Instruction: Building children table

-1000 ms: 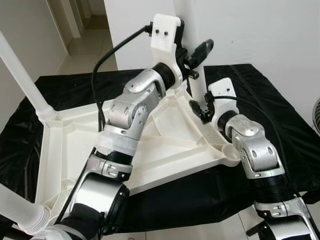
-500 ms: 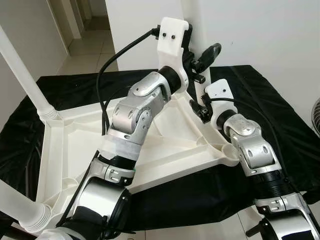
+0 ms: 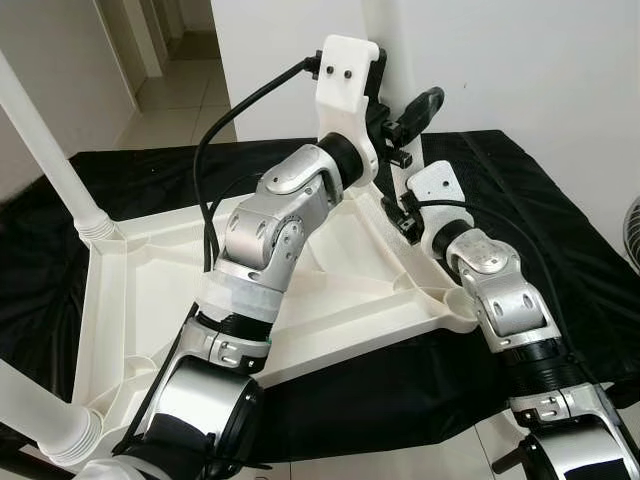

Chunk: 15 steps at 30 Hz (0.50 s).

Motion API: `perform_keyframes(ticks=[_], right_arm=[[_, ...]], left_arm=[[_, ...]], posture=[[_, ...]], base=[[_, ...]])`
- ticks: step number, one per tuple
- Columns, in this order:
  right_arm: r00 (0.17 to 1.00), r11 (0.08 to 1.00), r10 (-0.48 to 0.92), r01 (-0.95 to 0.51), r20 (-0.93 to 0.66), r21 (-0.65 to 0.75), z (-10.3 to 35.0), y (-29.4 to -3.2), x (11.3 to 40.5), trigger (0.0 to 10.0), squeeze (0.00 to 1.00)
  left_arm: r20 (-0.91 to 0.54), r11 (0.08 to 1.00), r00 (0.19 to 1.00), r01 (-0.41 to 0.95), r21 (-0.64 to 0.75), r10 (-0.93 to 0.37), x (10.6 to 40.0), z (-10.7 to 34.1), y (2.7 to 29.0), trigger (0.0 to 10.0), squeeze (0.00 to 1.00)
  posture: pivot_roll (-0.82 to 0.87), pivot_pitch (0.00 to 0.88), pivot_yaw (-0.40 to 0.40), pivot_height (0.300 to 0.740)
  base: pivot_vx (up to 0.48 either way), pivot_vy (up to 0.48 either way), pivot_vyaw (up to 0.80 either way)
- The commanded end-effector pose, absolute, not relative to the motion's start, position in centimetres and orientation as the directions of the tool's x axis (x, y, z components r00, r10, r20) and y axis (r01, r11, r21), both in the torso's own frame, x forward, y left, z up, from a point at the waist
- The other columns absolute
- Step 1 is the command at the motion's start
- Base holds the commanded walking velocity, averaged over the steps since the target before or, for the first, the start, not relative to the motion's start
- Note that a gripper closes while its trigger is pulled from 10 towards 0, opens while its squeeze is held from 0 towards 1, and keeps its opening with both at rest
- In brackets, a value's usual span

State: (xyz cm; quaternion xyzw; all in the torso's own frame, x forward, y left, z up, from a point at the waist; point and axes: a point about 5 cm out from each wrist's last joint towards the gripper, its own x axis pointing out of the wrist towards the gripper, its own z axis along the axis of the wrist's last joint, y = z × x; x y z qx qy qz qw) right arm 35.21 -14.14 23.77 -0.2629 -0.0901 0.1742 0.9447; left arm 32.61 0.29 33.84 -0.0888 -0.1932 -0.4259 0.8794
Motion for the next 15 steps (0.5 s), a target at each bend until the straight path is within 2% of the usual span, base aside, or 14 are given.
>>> perform_keyframes(ticks=[1, 8, 9, 11, 12, 13, 15], right_arm=[[0.912, 0.789, 0.401, -0.298, 0.084, -0.537, 23.93, -13.48, 35.27, 0.0, 0.00], [0.916, 0.803, 0.391, -0.293, 0.087, -0.519, 23.86, -13.45, 35.40, 0.0, 0.00], [0.921, 0.809, 0.380, -0.286, 0.086, -0.514, 23.77, -13.54, 35.46, 3.6, 0.00], [0.921, 0.809, 0.380, -0.286, 0.086, -0.514, 23.77, -13.54, 35.46, 3.6, 0.00], [0.924, 0.814, 0.372, -0.280, 0.085, -0.509, 23.67, -13.57, 35.50, 10.0, 0.00], [0.928, 0.819, 0.363, -0.276, 0.082, -0.502, 23.55, -13.56, 35.53, 10.0, 0.00], [0.937, 0.839, 0.340, -0.264, 0.081, -0.476, 23.28, -13.47, 35.56, 10.0, 0.00]], left_arm=[[0.412, 0.616, 0.554, 0.787, 0.024, -0.724, 32.26, 33.97, 0.05, 10.0, 0.00], [0.409, 0.612, 0.547, 0.790, 0.037, -0.730, 32.01, 33.98, -0.32, 10.0, 0.00], [0.411, 0.606, 0.539, 0.795, 0.041, -0.735, 31.85, 33.96, -0.46, 10.0, 0.00], [0.411, 0.606, 0.539, 0.795, 0.041, -0.735, 31.85, 33.96, -0.46, 10.0, 0.00], [0.415, 0.598, 0.528, 0.800, 0.050, -0.741, 31.67, 33.92, -0.55, 10.0, 0.00], [0.421, 0.589, 0.524, 0.808, 0.031, -0.741, 31.56, 33.86, -0.57, 10.0, 1.00], [0.437, 0.571, 0.511, 0.821, 0.006, -0.740, 31.40, 33.88, -0.38, 10.0, 1.00]], posture=[[-0.02, 0.022, 0.059, 0.740], [-0.02, 0.025, 0.060, 0.740], [-0.02, 0.027, 0.060, 0.740], [-0.02, 0.027, 0.060, 0.740], [-0.02, 0.028, 0.060, 0.740], [-0.02, 0.030, 0.061, 0.740], [-0.02, 0.031, 0.062, 0.740]], base=[[0.000, 0.000, 0.00], [0.000, 0.000, 0.00], [0.000, 0.000, 0.00], [0.000, 0.000, 0.00], [0.000, 0.000, 0.00], [0.000, 0.000, 0.00], [0.000, 0.000, 0.00]])
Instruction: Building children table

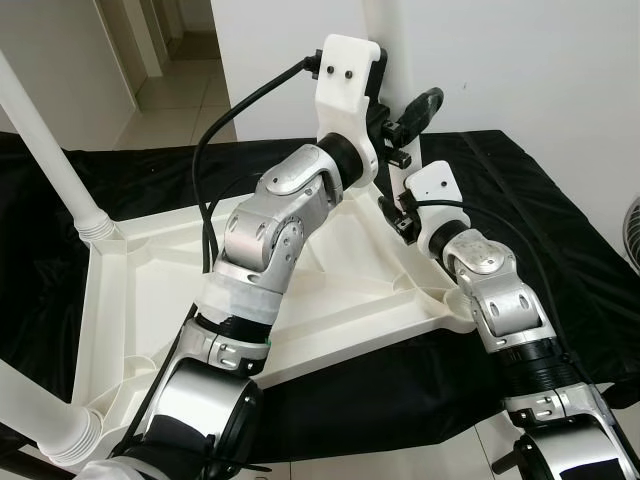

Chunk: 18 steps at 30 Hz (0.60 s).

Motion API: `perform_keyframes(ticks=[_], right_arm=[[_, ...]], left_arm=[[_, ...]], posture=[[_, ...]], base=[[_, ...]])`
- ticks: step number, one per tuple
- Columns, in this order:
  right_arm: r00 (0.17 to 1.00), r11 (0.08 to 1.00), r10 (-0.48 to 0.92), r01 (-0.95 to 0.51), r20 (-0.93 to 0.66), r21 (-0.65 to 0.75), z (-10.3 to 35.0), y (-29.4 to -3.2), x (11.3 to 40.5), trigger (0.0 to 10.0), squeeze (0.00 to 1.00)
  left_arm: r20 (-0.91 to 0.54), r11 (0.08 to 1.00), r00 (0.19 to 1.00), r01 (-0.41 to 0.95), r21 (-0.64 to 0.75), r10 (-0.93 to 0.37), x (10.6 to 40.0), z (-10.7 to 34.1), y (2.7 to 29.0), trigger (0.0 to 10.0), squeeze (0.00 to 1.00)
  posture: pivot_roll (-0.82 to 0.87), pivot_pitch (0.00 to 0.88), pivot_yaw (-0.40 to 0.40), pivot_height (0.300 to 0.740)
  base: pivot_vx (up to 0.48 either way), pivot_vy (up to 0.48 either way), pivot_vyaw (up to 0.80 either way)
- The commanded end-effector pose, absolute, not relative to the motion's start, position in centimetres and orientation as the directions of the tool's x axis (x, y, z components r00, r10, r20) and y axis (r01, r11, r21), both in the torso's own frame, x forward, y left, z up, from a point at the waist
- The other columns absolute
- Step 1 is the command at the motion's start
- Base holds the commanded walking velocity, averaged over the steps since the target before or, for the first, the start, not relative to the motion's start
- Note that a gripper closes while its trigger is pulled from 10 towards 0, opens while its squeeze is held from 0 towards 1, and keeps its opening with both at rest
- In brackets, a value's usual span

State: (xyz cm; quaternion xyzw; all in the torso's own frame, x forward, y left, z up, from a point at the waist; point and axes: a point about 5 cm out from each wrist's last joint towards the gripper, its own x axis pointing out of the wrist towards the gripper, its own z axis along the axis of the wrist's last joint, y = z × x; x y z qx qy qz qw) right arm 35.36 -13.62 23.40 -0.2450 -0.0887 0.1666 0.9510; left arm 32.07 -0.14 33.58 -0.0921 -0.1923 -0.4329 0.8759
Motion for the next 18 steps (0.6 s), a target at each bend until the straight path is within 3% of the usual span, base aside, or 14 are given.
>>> perform_keyframes(ticks=[1, 17, 18], right_arm=[[0.937, 0.839, 0.340, -0.264, 0.081, -0.476, 23.3, -13.5, 35.6, 10.0, 0.00], [0.965, 0.926, 0.252, -0.216, 0.078, -0.311, 22.9, -13.7, 35.8, 10.0, 0.00], [0.971, 0.944, 0.221, -0.190, 0.092, -0.268, 23.0, -14.0, 35.9, 10.0, 0.00]], left_arm=[[0.437, 0.571, 0.511, 0.821, 0.006, -0.740, 31.4, 33.9, -0.4, 10.0, 1.00], [0.437, 0.636, 0.570, 0.772, 0.004, -0.695, 32.0, 33.7, 0.8, 10.0, 1.00], [0.431, 0.642, 0.581, 0.766, -0.004, -0.690, 32.1, 33.1, 1.1, 10.0, 0.00]], posture=[[-0.02, 0.031, 0.062, 0.740], [-0.01, 0.027, 0.053, 0.740], [-0.01, 0.024, 0.043, 0.740]], base=[[0.000, 0.000, 0.00], [0.000, 0.000, 0.00], [0.000, 0.000, 0.00]])
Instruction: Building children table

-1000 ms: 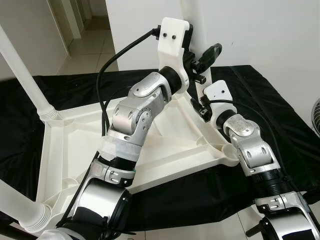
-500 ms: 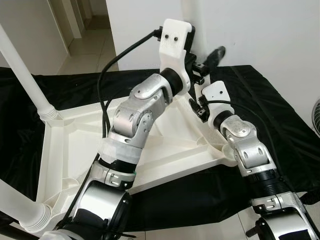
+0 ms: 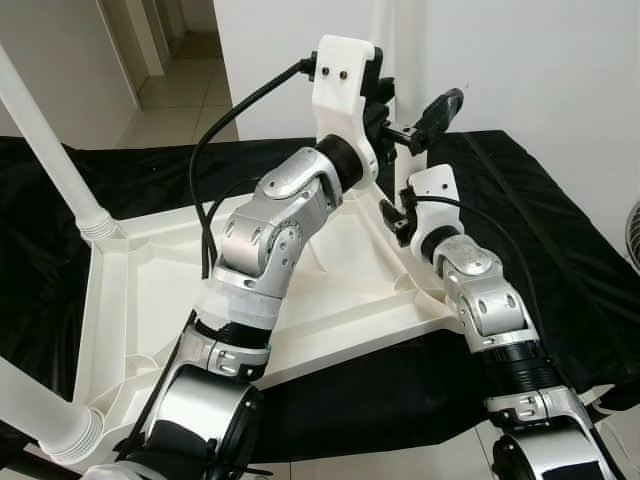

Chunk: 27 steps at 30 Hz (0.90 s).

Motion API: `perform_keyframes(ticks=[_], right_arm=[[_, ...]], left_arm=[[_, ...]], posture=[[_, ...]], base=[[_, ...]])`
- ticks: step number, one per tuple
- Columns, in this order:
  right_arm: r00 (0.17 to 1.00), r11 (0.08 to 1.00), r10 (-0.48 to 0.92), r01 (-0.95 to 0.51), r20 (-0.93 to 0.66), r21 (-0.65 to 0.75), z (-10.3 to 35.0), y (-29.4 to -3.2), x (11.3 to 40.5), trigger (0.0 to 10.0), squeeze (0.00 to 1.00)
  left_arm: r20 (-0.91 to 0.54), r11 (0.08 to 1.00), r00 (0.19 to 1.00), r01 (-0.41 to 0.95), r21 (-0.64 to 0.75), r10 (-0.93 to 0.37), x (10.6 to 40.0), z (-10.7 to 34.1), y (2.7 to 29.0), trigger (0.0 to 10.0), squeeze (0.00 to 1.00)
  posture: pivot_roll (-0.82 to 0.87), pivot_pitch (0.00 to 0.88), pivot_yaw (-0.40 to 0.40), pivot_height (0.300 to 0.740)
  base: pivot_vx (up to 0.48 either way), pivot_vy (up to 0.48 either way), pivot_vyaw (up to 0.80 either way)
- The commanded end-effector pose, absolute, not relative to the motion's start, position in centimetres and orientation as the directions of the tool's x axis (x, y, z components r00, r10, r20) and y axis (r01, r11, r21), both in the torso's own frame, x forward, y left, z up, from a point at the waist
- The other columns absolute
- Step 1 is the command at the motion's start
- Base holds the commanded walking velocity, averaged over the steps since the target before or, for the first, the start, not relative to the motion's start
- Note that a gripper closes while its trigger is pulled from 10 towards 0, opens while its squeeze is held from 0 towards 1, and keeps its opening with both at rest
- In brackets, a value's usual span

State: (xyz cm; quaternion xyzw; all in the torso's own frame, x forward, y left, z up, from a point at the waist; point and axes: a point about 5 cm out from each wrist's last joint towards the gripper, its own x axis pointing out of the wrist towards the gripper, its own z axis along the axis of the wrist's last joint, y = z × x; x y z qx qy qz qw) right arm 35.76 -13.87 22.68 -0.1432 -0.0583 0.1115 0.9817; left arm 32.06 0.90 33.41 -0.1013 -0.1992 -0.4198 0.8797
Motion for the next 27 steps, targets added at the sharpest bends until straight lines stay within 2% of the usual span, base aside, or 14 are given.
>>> perform_keyframes(ticks=[1, 4, 6, 10, 12, 13, 15, 16, 17, 23, 25, 27], right_arm=[[0.977, 0.961, 0.188, -0.162, 0.100, -0.226, 22.9, -14.4, 36.0, 10.0, 0.00], [0.982, 0.973, 0.156, -0.134, 0.103, -0.189, 22.9, -14.7, 36.0, 10.0, 0.00], [0.992, 0.989, 0.076, -0.061, 0.103, -0.135, 22.7, -15.4, 36.1, 10.0, 0.00], [0.995, 0.994, 0.046, -0.036, 0.093, -0.106, 22.6, -15.7, 36.1, 10.0, 0.00], [0.997, 1.000, -0.019, 0.019, 0.074, 0.001, 22.2, -16.6, 35.9, 10.0, 0.00], [0.997, 1.000, -0.019, 0.019, 0.074, 0.001, 22.2, -16.6, 35.9, 10.0, 0.00], [0.995, 0.996, -0.062, 0.056, 0.077, 0.067, 21.9, -17.1, 35.6, 10.0, 0.00], [0.995, 0.996, -0.062, 0.056, 0.077, 0.067, 21.9, -17.1, 35.6, 10.0, 0.00], [0.992, 0.995, -0.065, 0.055, 0.111, 0.087, 21.9, -17.1, 35.1, 10.0, 0.00], [0.985, 0.996, -0.033, 0.018, 0.169, 0.088, 22.0, -16.7, 34.5, 10.0, 0.00], [0.972, 0.997, 0.018, -0.035, 0.236, 0.065, 22.2, -16.0, 33.6, 10.0, 0.00], [0.969, 0.998, 0.014, -0.031, 0.248, 0.062, 22.1, -16.0, 33.3, 10.0, 0.00]], left_arm=[[0.425, 0.642, 0.589, 0.766, -0.024, -0.687, 32.1, 32.5, 1.5, 10.0, 0.00], [0.420, 0.639, 0.594, 0.768, -0.043, -0.686, 32.1, 32.0, 1.7, 10.0, 0.00], [0.406, 0.640, 0.611, 0.764, -0.078, -0.680, 32.1, 31.0, 2.1, 10.0, 0.00], [0.396, 0.646, 0.623, 0.758, -0.091, -0.675, 32.2, 30.5, 2.2, 10.0, 0.00], [0.360, 0.668, 0.672, 0.728, -0.155, -0.648, 32.4, 29.2, 2.7, 10.0, 0.00], [0.360, 0.668, 0.672, 0.728, -0.155, -0.648, 32.4, 29.2, 2.7, 10.0, 0.00], [0.318, 0.709, 0.724, 0.681, -0.186, -0.612, 32.8, 27.8, 3.4, 10.0, 0.00], [0.318, 0.709, 0.724, 0.681, -0.186, -0.612, 32.8, 27.8, 3.4, 10.0, 0.00], [0.293, 0.740, 0.758, 0.644, -0.194, -0.583, 33.1, 27.0, 4.0, 10.0, 0.00], [0.268, 0.767, 0.784, 0.613, -0.191, -0.560, 33.2, 26.2, 4.6, 10.0, 0.00], [0.238, 0.816, 0.829, 0.549, -0.180, -0.505, 33.6, 25.2, 5.7, 10.0, 0.00], [0.232, 0.834, 0.842, 0.528, -0.163, -0.488, 33.7, 24.9, 6.1, 10.0, 0.00]], posture=[[-0.01, 0.027, 0.040, 0.740], [-0.01, 0.027, 0.040, 0.740], [-0.01, 0.032, 0.042, 0.740], [-0.01, 0.032, 0.042, 0.740], [-0.01, 0.030, 0.051, 0.740], [-0.01, 0.030, 0.051, 0.740], [-0.01, 0.029, 0.054, 0.740], [-0.01, 0.029, 0.054, 0.740], [-0.01, 0.026, 0.052, 0.740], [-0.01, 0.020, 0.054, 0.740], [-0.01, 0.011, 0.050, 0.740], [-0.01, 0.006, 0.041, 0.740]], base=[[0.000, 0.000, 0.00], [0.000, 0.000, 0.00], [0.000, 0.000, 0.00], [0.000, 0.000, 0.00], [0.000, 0.000, 0.00], [0.000, 0.000, 0.00], [0.000, 0.000, 0.00], [0.000, 0.000, 0.00], [0.000, 0.000, 0.00], [0.000, 0.000, 0.00], [0.000, 0.000, 0.00], [0.000, 0.000, 0.00]])
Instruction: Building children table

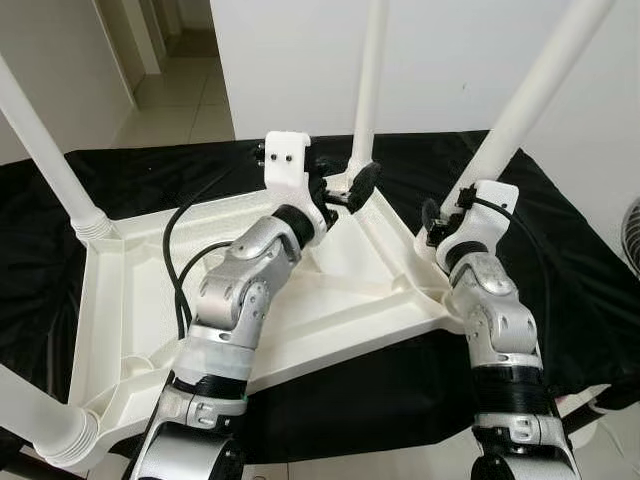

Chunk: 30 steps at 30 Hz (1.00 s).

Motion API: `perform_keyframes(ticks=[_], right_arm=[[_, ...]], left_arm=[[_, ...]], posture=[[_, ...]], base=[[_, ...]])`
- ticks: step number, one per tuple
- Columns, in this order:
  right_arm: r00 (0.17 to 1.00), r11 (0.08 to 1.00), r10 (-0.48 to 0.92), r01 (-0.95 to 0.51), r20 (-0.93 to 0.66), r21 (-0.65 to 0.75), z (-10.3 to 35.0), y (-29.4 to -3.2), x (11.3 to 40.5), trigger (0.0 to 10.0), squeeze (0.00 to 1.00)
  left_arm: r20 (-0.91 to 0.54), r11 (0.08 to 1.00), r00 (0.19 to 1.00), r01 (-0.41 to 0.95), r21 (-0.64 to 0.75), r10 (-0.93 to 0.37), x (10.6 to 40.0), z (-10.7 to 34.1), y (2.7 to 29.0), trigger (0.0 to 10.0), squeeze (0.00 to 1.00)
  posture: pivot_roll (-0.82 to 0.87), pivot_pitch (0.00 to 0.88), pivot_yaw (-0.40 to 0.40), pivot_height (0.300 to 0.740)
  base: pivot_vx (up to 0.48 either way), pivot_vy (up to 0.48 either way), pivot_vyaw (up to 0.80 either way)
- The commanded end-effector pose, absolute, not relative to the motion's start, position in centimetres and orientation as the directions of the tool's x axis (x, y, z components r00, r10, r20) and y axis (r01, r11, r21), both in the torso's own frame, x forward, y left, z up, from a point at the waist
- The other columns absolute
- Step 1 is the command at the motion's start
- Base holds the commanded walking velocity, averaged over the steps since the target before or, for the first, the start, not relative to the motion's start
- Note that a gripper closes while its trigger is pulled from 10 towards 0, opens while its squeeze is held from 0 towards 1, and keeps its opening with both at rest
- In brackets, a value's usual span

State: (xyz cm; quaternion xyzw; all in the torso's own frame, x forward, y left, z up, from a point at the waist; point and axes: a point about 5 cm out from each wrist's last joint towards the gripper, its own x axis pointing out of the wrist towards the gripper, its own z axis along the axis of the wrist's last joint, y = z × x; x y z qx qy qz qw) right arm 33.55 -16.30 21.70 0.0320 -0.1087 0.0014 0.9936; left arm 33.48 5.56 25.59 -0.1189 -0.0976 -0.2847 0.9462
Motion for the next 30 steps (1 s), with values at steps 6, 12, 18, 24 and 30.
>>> perform_keyframes(ticks=[6, 12, 18, 24, 30], right_arm=[[0.953, 0.999, 0.000, -0.012, 0.302, 0.036, 21.6, -15.9, 32.0, 10.0, 0.00], [0.955, 0.999, -0.022, 0.014, 0.295, 0.029, 20.5, -16.3, 31.3, 10.0, 0.00], [0.955, 0.999, -0.038, 0.042, 0.293, -0.005, 19.9, -16.4, 30.7, 10.0, 0.00], [0.956, 0.999, -0.017, 0.030, 0.294, -0.039, 19.8, -16.1, 30.7, 10.0, 0.00], [0.960, 0.997, -0.016, 0.035, 0.280, -0.063, 19.7, -16.2, 31.1, 10.0, 0.00]], left_arm=[[0.211, 0.876, 0.871, 0.471, -0.103, -0.443, 34.0, 23.3, 7.5, 10.0, 0.00], [0.258, 0.905, 0.868, 0.414, 0.096, -0.424, 33.2, 22.4, 8.1, 10.0, 0.00], [0.273, 0.879, 0.839, 0.472, 0.067, -0.471, 31.8, 21.8, 7.4, 10.0, 0.00], [0.256, 0.814, 0.773, 0.559, 0.155, -0.580, 30.4, 20.9, 5.8, 10.0, 0.00], [0.182, 0.728, 0.709, 0.627, 0.278, -0.681, 29.7, 19.1, 4.8, 10.0, 0.00]], posture=[[-0.01, 0.018, 0.034, 0.740], [-0.02, 0.020, 0.040, 0.740], [-0.02, 0.016, 0.043, 0.740], [-0.01, 0.011, 0.039, 0.740], [0.00, 0.010, 0.027, 0.740]], base=[[0.000, 0.000, 0.00], [0.000, 0.000, 0.00], [0.000, 0.000, 0.00], [0.000, 0.000, 0.00], [0.000, 0.000, 0.00]])
